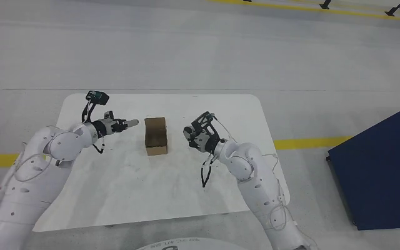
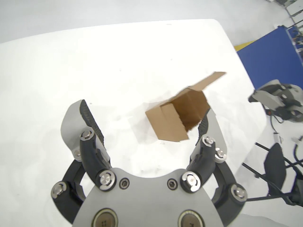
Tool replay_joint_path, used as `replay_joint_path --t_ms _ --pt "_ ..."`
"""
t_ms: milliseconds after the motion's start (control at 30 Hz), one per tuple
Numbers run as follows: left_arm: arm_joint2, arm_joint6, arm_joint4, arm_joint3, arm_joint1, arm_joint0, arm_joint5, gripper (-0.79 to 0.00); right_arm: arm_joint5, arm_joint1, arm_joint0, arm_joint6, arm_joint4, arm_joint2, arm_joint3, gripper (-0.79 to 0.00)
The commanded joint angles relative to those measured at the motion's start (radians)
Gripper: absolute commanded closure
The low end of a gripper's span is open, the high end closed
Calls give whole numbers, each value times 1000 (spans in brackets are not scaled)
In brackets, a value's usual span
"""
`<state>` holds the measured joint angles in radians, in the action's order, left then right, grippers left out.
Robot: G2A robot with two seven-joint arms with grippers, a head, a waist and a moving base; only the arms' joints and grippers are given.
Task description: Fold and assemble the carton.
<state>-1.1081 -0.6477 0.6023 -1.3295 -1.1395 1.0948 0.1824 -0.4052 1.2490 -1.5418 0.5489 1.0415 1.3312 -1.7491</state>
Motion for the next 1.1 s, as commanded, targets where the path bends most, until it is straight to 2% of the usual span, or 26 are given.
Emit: replay_joint_path --t_ms 0,67,267,367,467,567,733,933,1067 --pt "38 58 -32 104 -20 -78 -19 -785 24 4 24 -8 21 -38 21 0" --pt "73 44 -75 176 -35 -133 61 -785 22 4 34 -16 21 -51 38 0" --pt "166 -112 -169 379 -66 -265 374 -785 16 -2 34 -33 0 -33 73 0" --pt "192 -125 -164 463 -77 -315 463 -785 -3 -6 33 -28 -30 -14 81 0" --pt "229 -88 -116 501 -91 -345 530 -785 -3 -9 37 -20 -55 -5 84 0" --pt "264 -63 -94 524 -105 -362 581 -785 1 -11 36 -16 -70 0 83 0" --pt "331 -89 -79 564 -134 -391 642 -785 8 -16 29 -14 -85 7 77 0" --pt "369 -44 -70 600 -160 -420 654 -785 22 -20 15 -17 -87 9 60 0" --pt "364 28 -85 620 -173 -440 619 -785 37 -23 3 -19 -75 3 44 0"
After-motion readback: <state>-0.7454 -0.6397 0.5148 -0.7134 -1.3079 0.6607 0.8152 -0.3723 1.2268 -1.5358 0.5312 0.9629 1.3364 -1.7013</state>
